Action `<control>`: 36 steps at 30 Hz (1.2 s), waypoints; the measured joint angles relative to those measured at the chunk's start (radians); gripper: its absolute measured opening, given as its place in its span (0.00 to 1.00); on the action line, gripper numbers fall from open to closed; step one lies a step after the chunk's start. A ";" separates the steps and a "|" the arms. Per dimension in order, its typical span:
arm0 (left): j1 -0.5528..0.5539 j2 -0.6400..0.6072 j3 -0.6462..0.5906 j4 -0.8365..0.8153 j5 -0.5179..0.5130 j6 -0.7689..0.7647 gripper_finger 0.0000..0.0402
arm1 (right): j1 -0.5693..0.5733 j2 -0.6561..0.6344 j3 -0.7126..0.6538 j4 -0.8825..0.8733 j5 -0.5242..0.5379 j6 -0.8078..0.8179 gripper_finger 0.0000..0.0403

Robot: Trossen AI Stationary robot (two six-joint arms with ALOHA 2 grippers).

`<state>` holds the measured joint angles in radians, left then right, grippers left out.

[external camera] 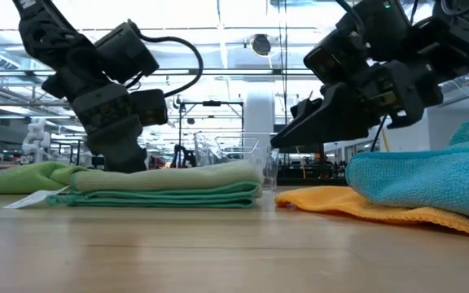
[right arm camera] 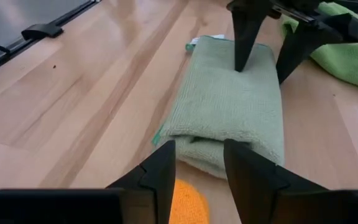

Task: Fold microfiber towels
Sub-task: Put the folded light green towel into the transparent bin

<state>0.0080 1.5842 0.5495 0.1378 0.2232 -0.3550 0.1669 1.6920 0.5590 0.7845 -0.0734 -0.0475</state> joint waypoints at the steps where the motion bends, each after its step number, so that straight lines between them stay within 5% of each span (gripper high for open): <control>1: 0.002 0.018 0.001 0.012 0.010 0.005 0.60 | -0.001 0.000 -0.002 0.005 0.000 -0.003 0.32; 6: -0.014 0.060 0.003 0.049 0.027 0.073 0.46 | -0.003 0.000 -0.003 0.010 0.062 -0.014 0.32; 15: -0.091 0.057 0.001 0.083 0.017 0.172 0.05 | -0.018 0.000 -0.003 0.036 0.180 0.093 0.32; 20: -0.156 -0.010 -0.005 0.082 -0.128 0.243 0.06 | -0.042 0.000 0.026 0.053 0.177 0.244 0.37; 29: -0.279 -0.166 -0.004 0.021 -0.536 0.476 0.05 | -0.051 0.000 0.153 -0.012 0.121 0.328 0.64; 36: -0.289 -0.212 -0.002 0.016 -0.616 0.560 0.05 | -0.074 0.000 0.255 -0.138 0.122 0.272 0.74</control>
<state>-0.2812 1.3718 0.5472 0.1539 -0.3933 0.2050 0.0928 1.6924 0.8137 0.6468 0.0490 0.2243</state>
